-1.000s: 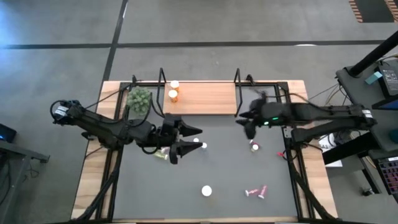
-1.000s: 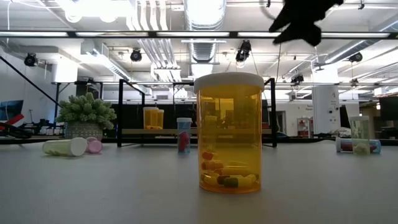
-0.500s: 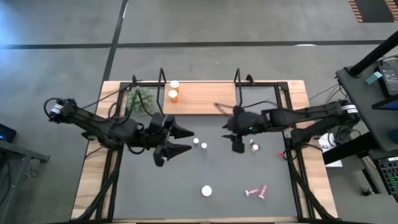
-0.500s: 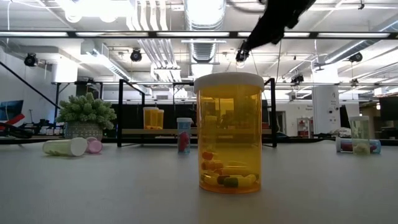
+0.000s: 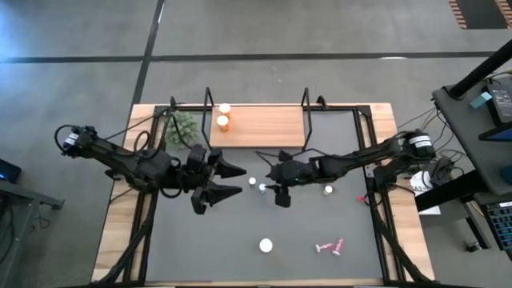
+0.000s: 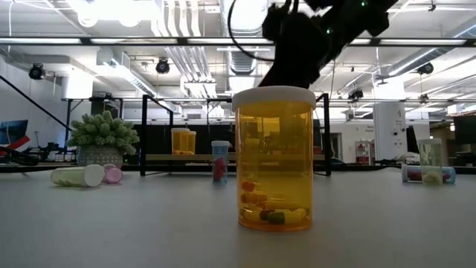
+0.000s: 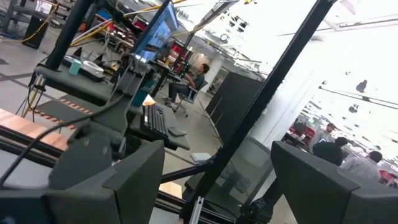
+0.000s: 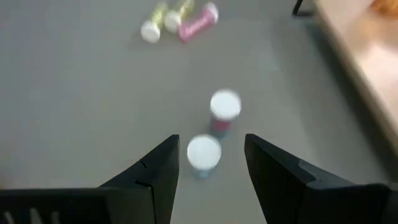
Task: Pick and place medicine bottles onto shelf by color
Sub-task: Put the middle blue pill bottle on the shelf
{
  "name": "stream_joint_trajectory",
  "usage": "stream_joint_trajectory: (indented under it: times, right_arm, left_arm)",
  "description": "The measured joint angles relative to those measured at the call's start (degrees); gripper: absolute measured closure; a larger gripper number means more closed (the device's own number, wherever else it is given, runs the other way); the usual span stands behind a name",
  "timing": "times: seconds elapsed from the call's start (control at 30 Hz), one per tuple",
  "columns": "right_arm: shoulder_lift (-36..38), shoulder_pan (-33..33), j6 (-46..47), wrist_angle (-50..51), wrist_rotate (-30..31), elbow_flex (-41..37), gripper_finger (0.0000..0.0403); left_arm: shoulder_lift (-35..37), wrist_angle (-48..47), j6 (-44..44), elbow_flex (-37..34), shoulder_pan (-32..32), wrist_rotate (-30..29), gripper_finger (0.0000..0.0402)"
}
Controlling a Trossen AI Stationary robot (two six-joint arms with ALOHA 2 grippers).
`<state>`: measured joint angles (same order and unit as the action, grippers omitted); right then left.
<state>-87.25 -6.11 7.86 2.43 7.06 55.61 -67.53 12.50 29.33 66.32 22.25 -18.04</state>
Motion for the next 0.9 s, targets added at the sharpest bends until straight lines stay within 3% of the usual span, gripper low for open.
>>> stream_joint_trajectory:
  times: [0.53,0.9]
  right_arm:
    - [-8.42,-1.29,1.12,-6.17,0.59,0.45,0.0232]
    - [-8.38,-1.27,0.48,-7.67,3.33,0.33,0.0232]
  left_arm:
    - [-0.03,-1.08,0.26,-0.07,0.64,0.25,0.0123]
    - [-0.04,-1.10,0.28,-0.07,0.64,0.51,0.0123]
